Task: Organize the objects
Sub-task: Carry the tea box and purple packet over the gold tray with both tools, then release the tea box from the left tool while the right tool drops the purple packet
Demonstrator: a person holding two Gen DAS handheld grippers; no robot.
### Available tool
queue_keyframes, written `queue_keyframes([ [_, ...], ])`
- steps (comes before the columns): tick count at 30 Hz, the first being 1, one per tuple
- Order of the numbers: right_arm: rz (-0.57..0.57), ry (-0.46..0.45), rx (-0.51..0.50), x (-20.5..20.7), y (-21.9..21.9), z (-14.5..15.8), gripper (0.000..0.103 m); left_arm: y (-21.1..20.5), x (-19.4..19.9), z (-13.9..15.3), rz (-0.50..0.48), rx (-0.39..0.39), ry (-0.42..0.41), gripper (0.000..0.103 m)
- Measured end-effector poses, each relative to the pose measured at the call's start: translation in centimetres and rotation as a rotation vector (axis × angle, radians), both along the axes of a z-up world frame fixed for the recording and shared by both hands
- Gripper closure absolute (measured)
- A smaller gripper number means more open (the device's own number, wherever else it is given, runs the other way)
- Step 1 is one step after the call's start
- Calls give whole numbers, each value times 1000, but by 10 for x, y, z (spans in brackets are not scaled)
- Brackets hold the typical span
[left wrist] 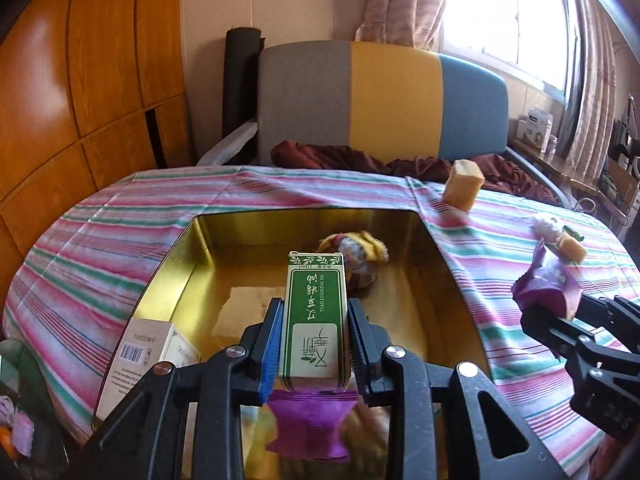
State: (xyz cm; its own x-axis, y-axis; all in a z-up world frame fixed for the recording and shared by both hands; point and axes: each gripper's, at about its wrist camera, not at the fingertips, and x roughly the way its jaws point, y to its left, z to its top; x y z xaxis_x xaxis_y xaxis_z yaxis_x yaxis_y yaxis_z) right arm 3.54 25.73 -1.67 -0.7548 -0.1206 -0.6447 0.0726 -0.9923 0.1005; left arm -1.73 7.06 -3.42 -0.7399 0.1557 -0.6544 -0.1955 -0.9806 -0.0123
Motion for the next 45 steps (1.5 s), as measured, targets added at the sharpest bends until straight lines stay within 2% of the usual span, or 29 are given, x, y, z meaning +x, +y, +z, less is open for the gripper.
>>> queue_keyframes([
  [8,36,-22,-9,-9,-20,-3,51,-15,-8,-17,16,13,-54,73],
  [18,47,-32,8,-14,-32,-4,51,-19,-6,-25,24,16,-72,72],
  [25,55,-35,11,-17,-38,-4,51,-19,-8,-30,60,-9,-110,60],
  [33,57,-39,11,-21,-42,-6,51,-24,-7,-19,90,2,-92,58],
  [38,50,-46,9,-25,-40,-6,51,-38,-10,-4,135,23,-46,48],
  [45,60,-59,16,-31,-44,-9,51,-63,-15,6,227,77,-35,48],
])
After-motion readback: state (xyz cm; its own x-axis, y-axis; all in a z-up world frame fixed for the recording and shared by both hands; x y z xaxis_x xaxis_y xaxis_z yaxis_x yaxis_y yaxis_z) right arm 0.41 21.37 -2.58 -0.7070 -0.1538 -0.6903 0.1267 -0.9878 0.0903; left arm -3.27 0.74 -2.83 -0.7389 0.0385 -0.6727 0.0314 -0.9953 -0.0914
